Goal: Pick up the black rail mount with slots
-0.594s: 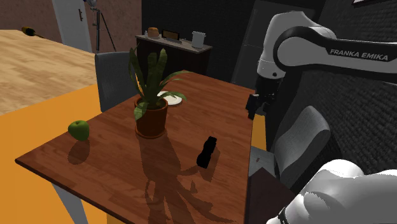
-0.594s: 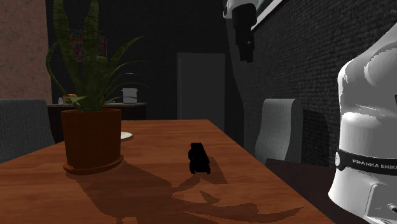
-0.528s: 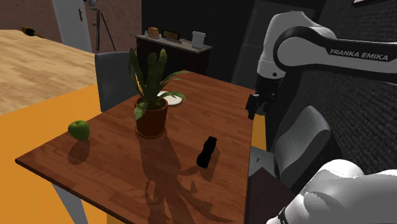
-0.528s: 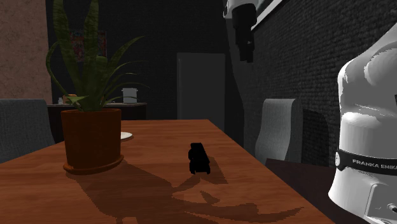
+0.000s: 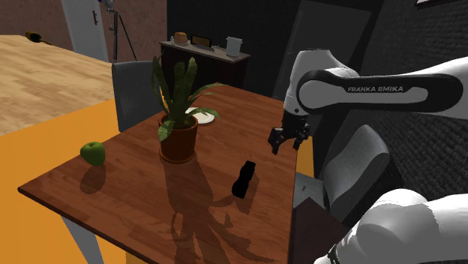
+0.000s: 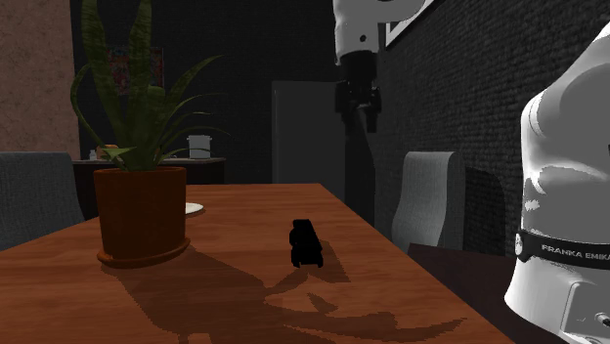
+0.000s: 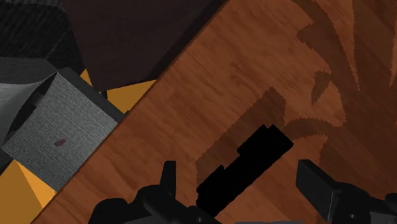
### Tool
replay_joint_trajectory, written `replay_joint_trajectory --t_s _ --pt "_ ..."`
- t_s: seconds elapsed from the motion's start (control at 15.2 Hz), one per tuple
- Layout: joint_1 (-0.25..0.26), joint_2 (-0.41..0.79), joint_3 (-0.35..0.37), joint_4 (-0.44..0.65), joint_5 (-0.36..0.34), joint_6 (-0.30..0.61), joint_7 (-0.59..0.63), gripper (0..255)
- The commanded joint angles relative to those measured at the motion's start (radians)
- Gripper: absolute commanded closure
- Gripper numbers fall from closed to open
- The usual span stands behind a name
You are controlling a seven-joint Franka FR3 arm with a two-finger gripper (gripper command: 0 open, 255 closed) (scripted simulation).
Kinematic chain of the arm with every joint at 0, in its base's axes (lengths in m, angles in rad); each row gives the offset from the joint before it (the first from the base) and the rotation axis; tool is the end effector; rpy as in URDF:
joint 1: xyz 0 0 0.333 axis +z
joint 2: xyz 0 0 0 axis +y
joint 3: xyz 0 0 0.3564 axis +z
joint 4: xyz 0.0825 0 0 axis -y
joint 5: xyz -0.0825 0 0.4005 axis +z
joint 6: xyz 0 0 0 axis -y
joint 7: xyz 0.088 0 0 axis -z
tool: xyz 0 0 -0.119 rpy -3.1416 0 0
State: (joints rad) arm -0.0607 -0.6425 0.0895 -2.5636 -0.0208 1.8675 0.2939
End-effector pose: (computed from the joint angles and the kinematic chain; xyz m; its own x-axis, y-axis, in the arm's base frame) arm 0.3387 0.0100 0.4835 0.9608 -0.2754 -0.0322 -0.2718 -0.9585 0.0861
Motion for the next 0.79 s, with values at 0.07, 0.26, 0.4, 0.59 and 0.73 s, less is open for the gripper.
replay_joint_trajectory --t_s 0.07,0.26,0.4,0.59,0.73 --pt "-0.015 0.067 0.031 -0.044 0.031 0.126 0.111 0" --pt "-0.033 0.157 0.058 -0.070 0.053 0.257 0.211 0" --pt "-0.046 0.226 0.075 -0.078 0.064 0.345 0.278 0" --pt "-0.067 0.341 0.099 -0.077 0.070 0.475 0.381 0" --pt "-0.082 0.424 0.113 -0.068 0.067 0.560 0.451 0"
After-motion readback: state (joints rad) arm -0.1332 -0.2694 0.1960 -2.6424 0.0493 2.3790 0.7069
